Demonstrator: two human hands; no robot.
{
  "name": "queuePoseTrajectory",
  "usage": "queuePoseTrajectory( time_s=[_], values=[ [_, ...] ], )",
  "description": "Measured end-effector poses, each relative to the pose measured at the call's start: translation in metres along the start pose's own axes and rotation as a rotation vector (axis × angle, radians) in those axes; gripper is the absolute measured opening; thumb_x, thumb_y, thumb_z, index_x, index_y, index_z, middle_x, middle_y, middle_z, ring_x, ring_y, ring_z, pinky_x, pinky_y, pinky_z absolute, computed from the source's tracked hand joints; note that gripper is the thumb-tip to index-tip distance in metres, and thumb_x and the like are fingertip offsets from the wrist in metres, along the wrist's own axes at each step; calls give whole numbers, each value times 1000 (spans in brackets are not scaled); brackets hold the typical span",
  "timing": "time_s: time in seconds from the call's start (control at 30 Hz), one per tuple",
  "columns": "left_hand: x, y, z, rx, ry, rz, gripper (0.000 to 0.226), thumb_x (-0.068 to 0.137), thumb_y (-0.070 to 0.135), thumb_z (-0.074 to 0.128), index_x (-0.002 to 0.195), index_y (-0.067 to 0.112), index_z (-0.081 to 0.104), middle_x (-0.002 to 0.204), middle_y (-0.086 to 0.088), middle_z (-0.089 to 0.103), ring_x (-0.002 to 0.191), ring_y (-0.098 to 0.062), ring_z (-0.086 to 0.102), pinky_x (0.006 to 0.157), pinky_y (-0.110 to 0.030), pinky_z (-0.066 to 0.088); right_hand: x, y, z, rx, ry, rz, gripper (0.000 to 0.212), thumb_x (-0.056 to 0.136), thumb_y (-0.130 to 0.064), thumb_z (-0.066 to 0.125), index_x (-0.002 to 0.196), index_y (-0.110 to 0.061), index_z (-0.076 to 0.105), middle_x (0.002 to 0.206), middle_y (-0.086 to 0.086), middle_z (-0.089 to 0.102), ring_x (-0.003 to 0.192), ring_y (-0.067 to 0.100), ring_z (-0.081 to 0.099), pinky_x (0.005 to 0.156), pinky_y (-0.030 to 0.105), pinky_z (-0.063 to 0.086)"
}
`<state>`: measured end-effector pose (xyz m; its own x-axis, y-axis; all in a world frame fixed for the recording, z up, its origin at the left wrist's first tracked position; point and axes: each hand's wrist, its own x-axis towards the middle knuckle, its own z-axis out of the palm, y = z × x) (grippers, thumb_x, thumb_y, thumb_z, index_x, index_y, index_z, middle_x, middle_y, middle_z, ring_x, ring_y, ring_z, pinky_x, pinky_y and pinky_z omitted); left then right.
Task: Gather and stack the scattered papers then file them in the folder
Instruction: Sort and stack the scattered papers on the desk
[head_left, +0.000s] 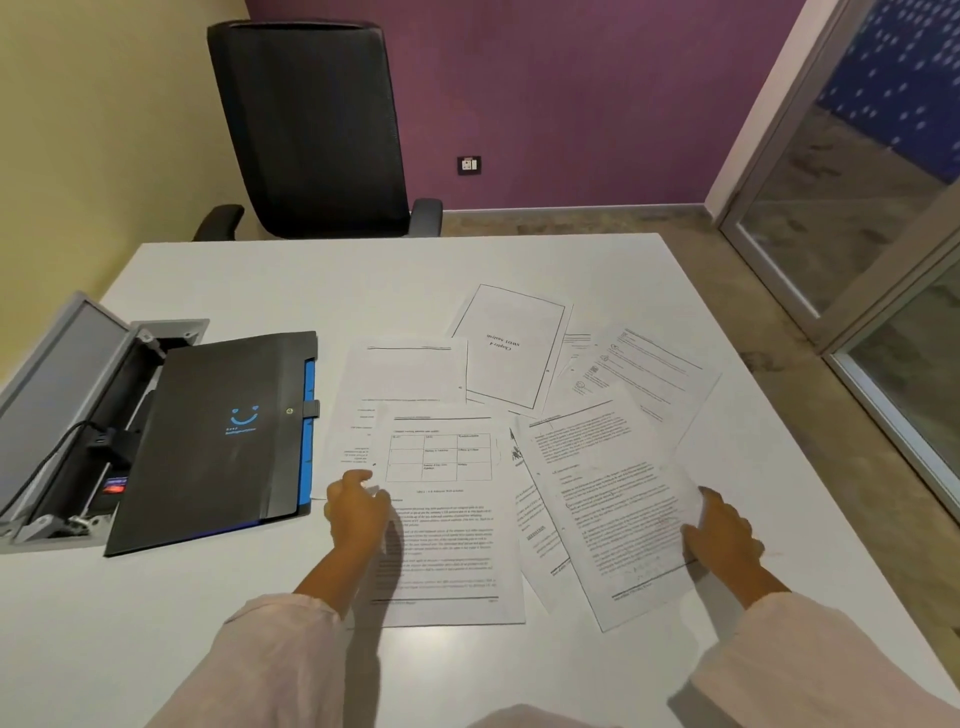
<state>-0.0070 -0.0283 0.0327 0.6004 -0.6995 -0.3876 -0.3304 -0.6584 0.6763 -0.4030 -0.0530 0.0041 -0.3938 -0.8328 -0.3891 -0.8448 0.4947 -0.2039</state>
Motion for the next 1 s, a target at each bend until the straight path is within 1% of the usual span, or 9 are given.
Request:
queuePoseTrajectory(
  time_s=[0.13, 0.27, 0.33, 0.43, 0.53, 0.6, 0.7, 0.83, 1.0],
  values=[
    [-4, 7, 6, -60, -81, 30, 37, 91, 9, 51, 127, 4, 47, 139, -19, 38, 114, -35, 52, 92, -40, 46, -9, -10, -9, 379, 110, -110, 31, 96, -6, 38, 121, 0, 54, 106, 22, 63, 91, 33, 57, 82, 37, 45],
    [-9, 13, 15, -61, -222, 128, 42, 91, 20, 53, 129, 6, 41, 138, -16, 39, 115, -32, 53, 90, -36, 45, -13, -28, -20, 635, 115, -59, 32, 97, -5, 36, 122, 3, 54, 120, 20, 59, 108, 37, 54, 93, 40, 43],
    [-11, 17, 18, -123, -342, 141, 46, 90, 27, 54, 129, 6, 40, 134, -16, 45, 112, -31, 56, 86, -38, 49, -16, -40, -24, 766, 39, -6, 34, 97, -6, 35, 126, -1, 52, 114, 11, 57, 102, 30, 52, 84, 35, 47],
    [-21, 26, 21, -223, -533, 94, 51, 90, 40, 50, 129, 9, 41, 129, -9, 52, 103, -23, 60, 74, -30, 52, -25, -60, -23, 841, -40, -12, 36, 95, -5, 34, 127, -6, 52, 112, 10, 56, 96, 25, 51, 74, 31, 45],
    [-30, 31, 20, -349, -741, 23, 47, 89, 49, 46, 123, 17, 46, 127, 0, 52, 110, -23, 58, 83, -31, 49, -37, -81, -14, 823, -88, -64, 36, 94, -4, 34, 124, -7, 53, 111, 10, 57, 93, 25, 52, 65, 27, 46],
    [-31, 30, 18, -456, -864, -45, 43, 87, 50, 46, 118, 21, 49, 119, 7, 53, 112, -22, 55, 90, -33, 46, -45, -93, 0, 802, -120, -115, 35, 94, -6, 37, 126, -7, 51, 116, 9, 56, 101, 25, 53, 79, 32, 48],
    [-24, 23, 12, -483, -794, -97, 35, 92, 30, 50, 123, 13, 52, 116, -3, 63, 100, -20, 62, 95, -37, 48, -52, -102, 21, 729, -248, -211, 32, 94, -16, 48, 126, -13, 48, 115, 7, 59, 109, 25, 57, 84, 28, 46],
    [-10, 11, 8, -350, -561, -198, 25, 89, 13, 59, 110, 0, 59, 94, -15, 66, 78, -26, 63, 68, -33, 55, -37, -93, 25, 645, -261, -211, 30, 91, -20, 56, 119, -13, 50, 104, 4, 62, 95, 25, 62, 69, 21, 48],
    [-1, -13, 1, -234, -511, -225, 37, 88, 20, 61, 119, 2, 57, 116, -21, 64, 105, -37, 62, 93, -47, 51, -3, -54, 22, 287, 38, -48, 43, 86, -25, 61, 124, -9, 50, 128, 19, 53, 118, 37, 48, 99, 41, 40]
  ],
)
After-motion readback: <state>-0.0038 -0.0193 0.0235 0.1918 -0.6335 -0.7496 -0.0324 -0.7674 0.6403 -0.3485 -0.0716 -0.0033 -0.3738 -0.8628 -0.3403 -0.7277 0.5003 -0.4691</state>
